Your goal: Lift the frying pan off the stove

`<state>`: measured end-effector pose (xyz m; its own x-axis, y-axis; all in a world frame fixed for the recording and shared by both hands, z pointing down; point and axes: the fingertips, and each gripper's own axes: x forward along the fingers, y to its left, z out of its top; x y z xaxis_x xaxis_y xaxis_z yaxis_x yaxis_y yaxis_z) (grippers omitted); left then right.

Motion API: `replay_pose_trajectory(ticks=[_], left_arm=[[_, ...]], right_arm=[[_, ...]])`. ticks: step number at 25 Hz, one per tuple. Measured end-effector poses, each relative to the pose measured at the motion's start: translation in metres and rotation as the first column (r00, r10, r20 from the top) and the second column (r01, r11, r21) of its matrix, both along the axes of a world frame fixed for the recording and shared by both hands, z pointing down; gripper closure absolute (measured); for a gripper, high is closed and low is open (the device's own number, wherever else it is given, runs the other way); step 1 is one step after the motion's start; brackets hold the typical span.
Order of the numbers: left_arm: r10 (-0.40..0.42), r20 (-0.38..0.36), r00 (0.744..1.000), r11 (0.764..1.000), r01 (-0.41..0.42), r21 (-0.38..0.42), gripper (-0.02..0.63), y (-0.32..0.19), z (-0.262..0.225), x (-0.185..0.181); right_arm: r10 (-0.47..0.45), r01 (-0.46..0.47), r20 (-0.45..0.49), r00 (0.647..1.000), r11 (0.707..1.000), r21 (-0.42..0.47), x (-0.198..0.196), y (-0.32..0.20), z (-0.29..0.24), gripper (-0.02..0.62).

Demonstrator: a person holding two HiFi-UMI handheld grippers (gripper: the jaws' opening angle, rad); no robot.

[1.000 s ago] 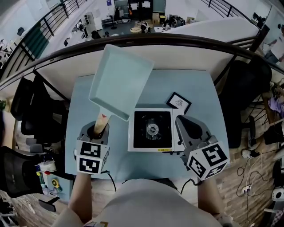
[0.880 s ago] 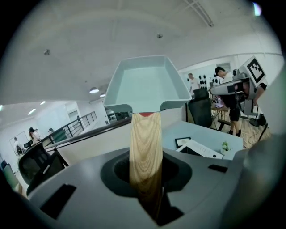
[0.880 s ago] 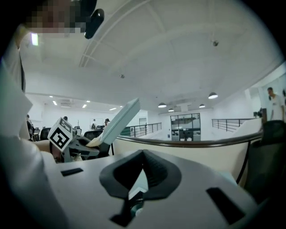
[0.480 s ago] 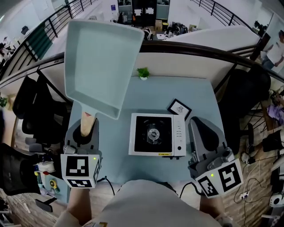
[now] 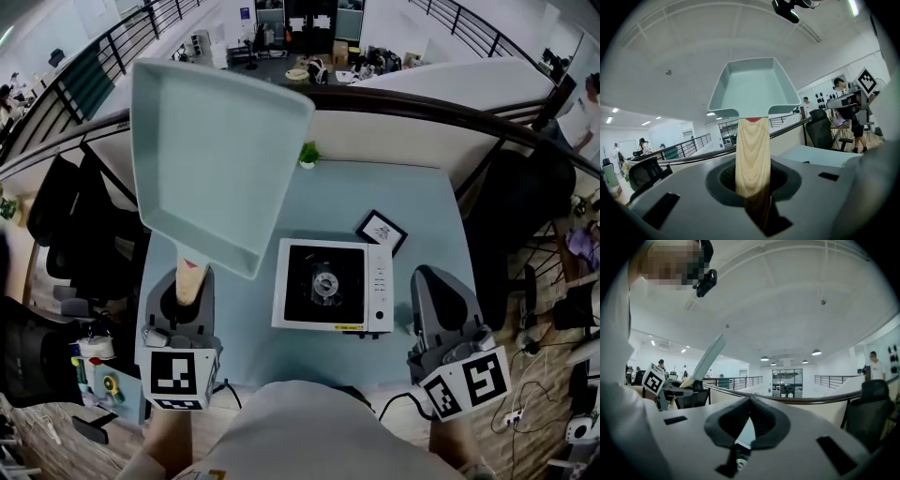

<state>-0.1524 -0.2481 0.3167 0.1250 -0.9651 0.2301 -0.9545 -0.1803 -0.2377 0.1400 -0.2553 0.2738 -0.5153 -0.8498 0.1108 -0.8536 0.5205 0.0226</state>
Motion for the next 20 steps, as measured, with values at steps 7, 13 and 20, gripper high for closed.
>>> replay_pose_trajectory(ticks=[7,13,20], left_arm=[[0.019,0.048,0.999,0.999,-0.017,-0.035,0.529,0.008,0.03,0.01],[0.042,0.055,0.998,0.998,-0.039,-0.048,0.529,0.005,0.033,0.018],[0.041,0.054,0.998,0.998,-0.038,-0.055,0.529,0.003,0.033,0.017]], right_arm=[[-0.048,0.046,-0.024,0.999,0.996,-0.082,-0.011,0.005,0.032,0.592],[-0.064,0.062,-0.024,0.998,0.995,-0.081,-0.016,0.005,0.033,0.592],[-0.06,0.057,-0.029,0.998,0.995,-0.084,-0.013,0.005,0.034,0.592]])
